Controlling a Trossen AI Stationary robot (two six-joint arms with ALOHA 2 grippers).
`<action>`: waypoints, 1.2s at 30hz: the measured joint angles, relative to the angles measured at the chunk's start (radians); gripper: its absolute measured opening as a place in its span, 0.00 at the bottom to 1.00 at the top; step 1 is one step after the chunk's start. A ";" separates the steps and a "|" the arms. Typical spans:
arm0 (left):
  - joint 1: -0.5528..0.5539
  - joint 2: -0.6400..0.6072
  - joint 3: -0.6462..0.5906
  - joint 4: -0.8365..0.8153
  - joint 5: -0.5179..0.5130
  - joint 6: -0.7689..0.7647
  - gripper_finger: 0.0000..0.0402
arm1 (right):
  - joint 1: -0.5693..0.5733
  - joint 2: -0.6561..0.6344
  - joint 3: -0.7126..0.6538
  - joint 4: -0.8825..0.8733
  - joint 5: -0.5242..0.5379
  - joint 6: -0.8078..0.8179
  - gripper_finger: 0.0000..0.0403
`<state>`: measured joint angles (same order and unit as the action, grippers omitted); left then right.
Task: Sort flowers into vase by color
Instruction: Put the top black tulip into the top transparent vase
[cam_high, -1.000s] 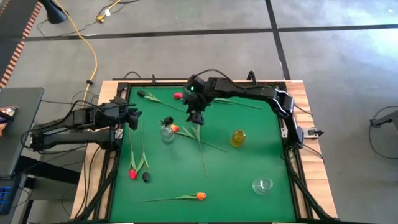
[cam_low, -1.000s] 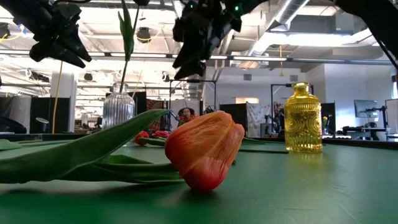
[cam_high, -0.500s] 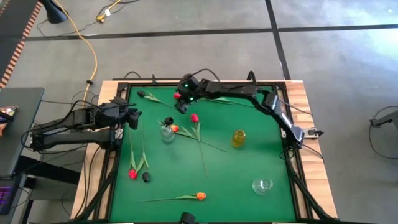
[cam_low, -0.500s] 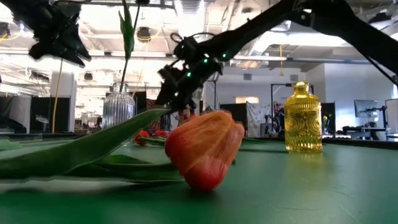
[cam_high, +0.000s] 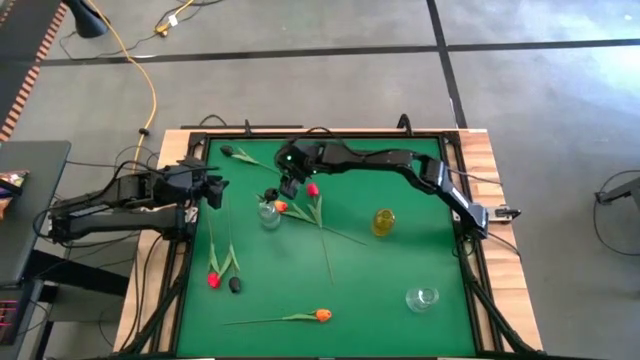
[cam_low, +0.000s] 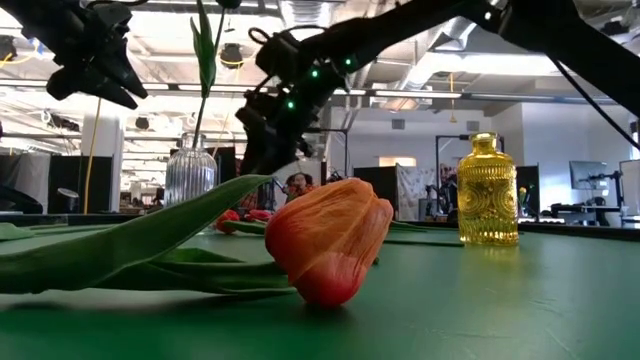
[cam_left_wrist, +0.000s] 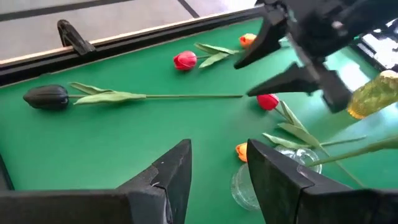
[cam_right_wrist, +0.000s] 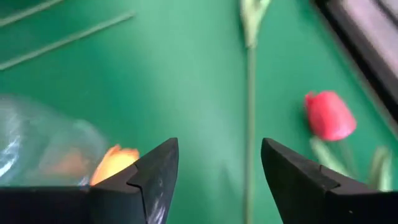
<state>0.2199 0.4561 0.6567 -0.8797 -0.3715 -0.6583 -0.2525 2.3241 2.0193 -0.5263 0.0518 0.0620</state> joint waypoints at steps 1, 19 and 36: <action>0.000 0.019 0.000 0.001 0.014 0.018 0.35 | 0.005 0.000 0.000 -0.017 0.000 0.000 0.63; 0.544 0.706 0.073 0.226 0.502 0.836 0.35 | -0.061 -0.037 -0.002 -0.289 -0.045 -0.042 0.63; 0.595 1.284 0.507 0.037 0.353 1.515 0.35 | -0.110 -0.098 -0.002 -0.391 -0.115 -0.121 0.63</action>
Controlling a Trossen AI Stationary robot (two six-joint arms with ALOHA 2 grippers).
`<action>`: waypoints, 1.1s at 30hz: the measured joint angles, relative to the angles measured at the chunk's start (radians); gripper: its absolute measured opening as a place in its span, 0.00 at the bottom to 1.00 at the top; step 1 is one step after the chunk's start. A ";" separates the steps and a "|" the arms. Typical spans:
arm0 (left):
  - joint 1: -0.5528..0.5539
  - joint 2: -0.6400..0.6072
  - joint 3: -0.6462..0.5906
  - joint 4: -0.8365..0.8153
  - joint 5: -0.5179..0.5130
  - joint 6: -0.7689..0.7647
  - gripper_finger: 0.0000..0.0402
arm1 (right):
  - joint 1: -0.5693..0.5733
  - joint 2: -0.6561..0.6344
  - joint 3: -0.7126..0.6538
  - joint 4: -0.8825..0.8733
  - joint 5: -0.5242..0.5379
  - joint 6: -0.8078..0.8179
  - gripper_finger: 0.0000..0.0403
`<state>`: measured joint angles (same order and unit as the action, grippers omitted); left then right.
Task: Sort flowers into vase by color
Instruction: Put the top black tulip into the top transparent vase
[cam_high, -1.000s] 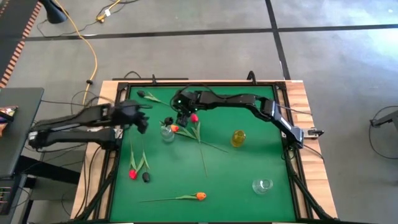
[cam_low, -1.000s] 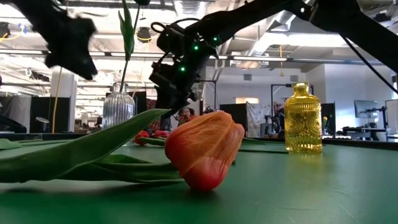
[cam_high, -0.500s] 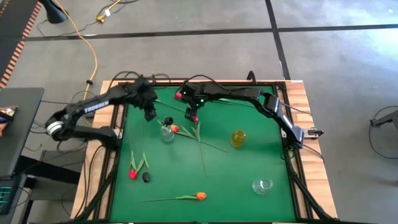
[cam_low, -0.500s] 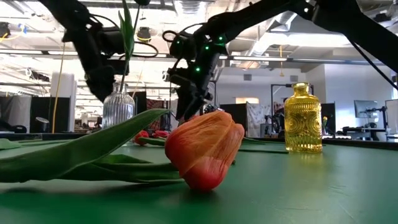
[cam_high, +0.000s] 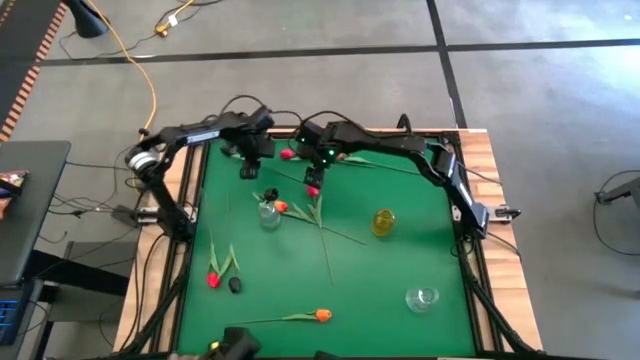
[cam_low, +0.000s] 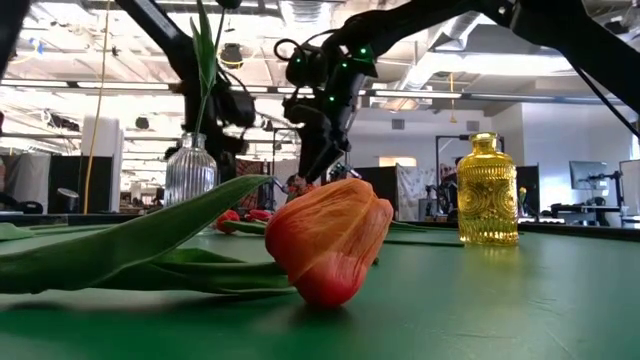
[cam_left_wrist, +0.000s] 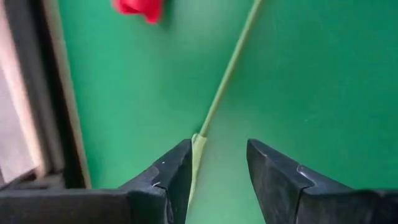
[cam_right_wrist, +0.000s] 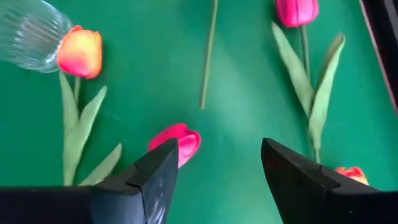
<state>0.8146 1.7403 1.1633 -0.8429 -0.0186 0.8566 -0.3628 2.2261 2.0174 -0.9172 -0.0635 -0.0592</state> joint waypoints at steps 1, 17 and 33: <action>0.000 0.024 0.005 -0.005 -0.010 0.020 0.35 | -0.001 0.000 0.000 0.000 0.000 -0.002 0.63; -0.036 0.111 0.007 0.083 -0.082 0.087 0.35 | -0.005 0.000 0.000 -0.004 -0.025 -0.032 0.63; -0.040 0.107 -0.045 0.094 -0.064 0.033 0.03 | -0.006 -0.099 -0.001 -0.045 -0.048 0.004 0.63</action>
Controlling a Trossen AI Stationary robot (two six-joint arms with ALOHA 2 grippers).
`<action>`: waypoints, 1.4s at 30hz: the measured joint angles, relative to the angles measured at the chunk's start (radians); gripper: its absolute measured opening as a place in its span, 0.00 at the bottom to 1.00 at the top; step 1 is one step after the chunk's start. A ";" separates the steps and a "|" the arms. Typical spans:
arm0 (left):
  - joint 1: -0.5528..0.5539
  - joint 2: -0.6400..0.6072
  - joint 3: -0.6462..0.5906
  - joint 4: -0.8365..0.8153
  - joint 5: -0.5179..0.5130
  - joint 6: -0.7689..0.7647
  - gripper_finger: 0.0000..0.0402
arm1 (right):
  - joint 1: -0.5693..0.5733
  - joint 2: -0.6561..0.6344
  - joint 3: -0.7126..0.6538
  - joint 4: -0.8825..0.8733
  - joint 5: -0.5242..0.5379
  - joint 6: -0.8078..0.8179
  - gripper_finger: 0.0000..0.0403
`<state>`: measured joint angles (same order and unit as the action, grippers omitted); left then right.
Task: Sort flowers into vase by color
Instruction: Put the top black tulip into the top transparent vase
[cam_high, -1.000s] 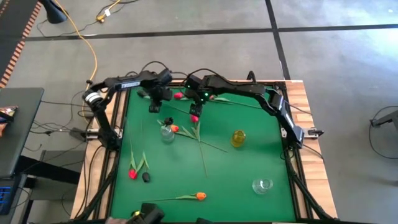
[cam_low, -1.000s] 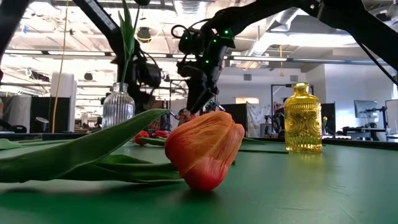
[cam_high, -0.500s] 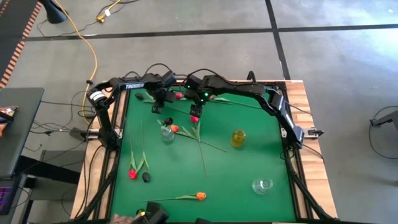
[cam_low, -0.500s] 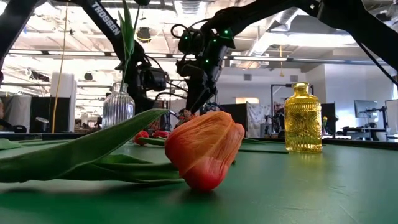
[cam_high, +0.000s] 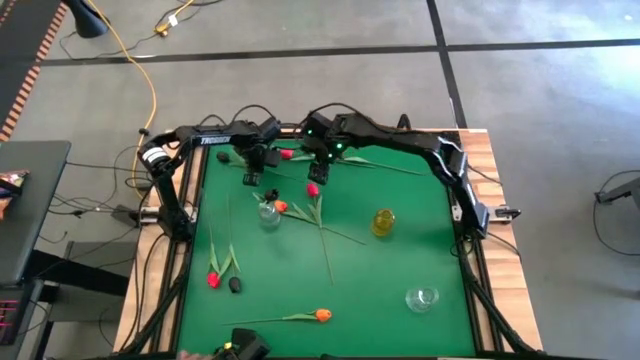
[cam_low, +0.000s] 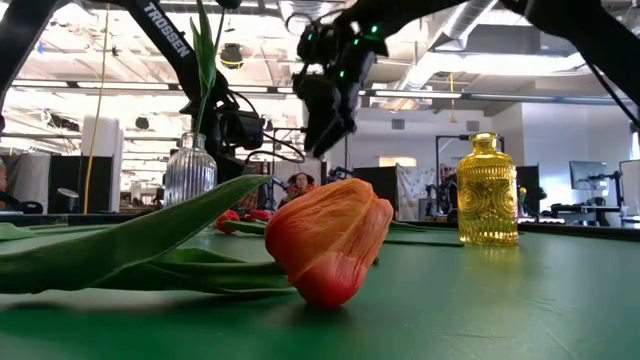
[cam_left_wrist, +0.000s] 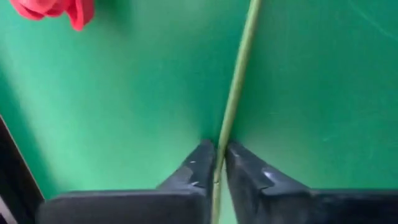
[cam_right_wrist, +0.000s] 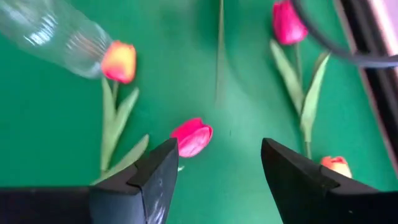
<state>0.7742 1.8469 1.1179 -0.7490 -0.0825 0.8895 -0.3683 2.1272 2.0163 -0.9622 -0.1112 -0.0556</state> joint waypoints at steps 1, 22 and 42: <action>0.000 0.000 0.000 0.000 -0.001 -0.012 0.02 | 0.000 -0.017 0.000 0.004 0.000 0.007 0.63; -0.014 -0.392 0.006 -0.054 0.035 -0.296 0.00 | -0.015 -0.312 0.000 -0.019 0.008 -0.207 0.63; 0.144 -0.246 0.661 -0.475 0.505 -0.876 0.00 | 0.078 -0.266 -0.001 0.560 0.296 -1.396 0.63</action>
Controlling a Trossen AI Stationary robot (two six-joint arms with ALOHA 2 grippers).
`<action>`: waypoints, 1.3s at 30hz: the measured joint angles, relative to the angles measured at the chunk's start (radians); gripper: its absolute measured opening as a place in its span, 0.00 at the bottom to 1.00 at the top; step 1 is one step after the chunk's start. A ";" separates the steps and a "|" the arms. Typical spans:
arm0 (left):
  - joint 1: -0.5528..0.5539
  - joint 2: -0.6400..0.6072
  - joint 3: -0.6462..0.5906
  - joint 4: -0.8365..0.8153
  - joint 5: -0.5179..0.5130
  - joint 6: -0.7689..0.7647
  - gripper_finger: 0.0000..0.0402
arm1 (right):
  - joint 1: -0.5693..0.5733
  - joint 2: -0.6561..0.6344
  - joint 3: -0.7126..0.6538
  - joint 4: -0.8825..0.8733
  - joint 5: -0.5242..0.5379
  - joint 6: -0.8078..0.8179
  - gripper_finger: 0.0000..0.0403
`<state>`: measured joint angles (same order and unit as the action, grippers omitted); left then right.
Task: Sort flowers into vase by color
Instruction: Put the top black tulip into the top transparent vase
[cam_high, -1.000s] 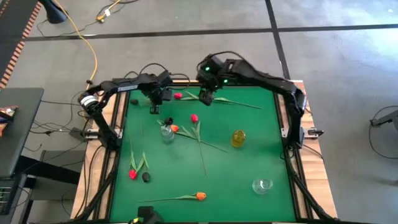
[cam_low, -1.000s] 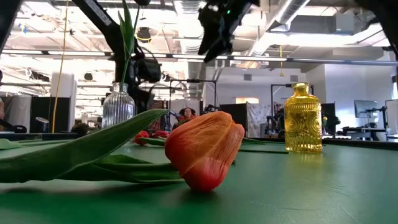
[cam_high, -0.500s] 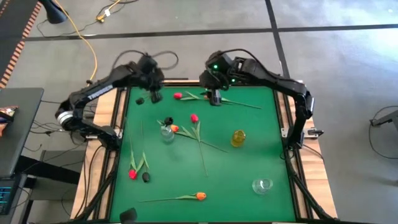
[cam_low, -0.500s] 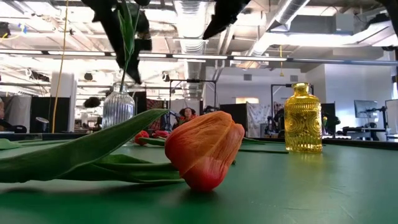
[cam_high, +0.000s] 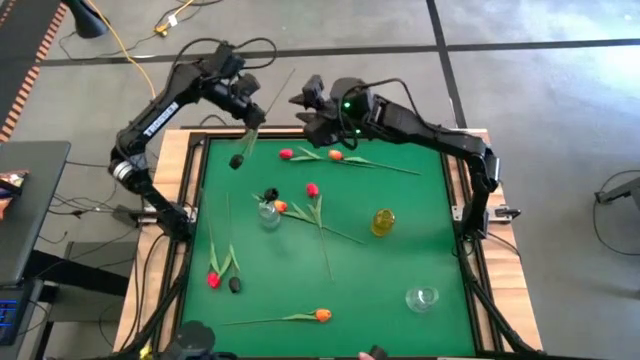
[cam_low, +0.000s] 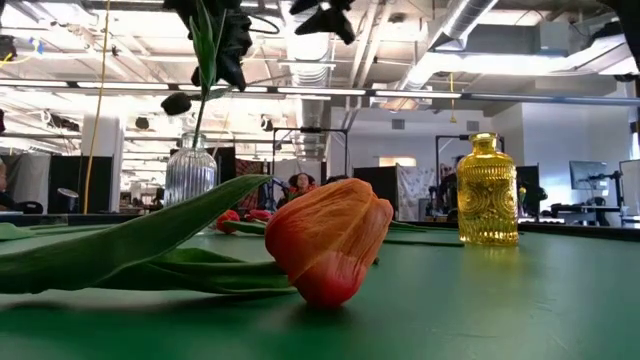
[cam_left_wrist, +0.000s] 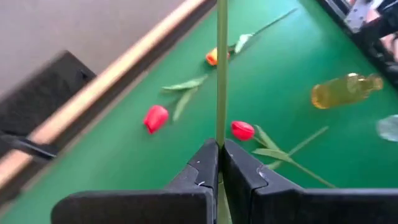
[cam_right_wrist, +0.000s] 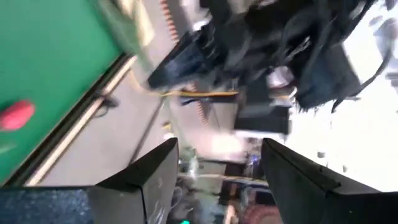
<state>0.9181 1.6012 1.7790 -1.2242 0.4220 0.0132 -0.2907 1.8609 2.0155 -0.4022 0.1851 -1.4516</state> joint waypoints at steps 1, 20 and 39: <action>-0.003 0.015 0.021 -0.013 0.025 -0.013 0.00 | 0.001 0.010 0.000 0.042 0.000 -0.017 0.63; -0.063 0.054 0.098 -0.003 0.158 -0.078 0.00 | -0.019 0.128 0.000 0.086 0.100 -0.157 0.63; -0.074 0.053 0.098 -0.055 0.206 0.097 0.00 | -0.025 0.156 0.000 0.069 0.097 -0.206 0.45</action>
<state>0.8440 1.6543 1.8767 -1.2797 0.6275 0.1097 -0.3161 2.0171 2.0159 -0.3328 0.2818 -1.6581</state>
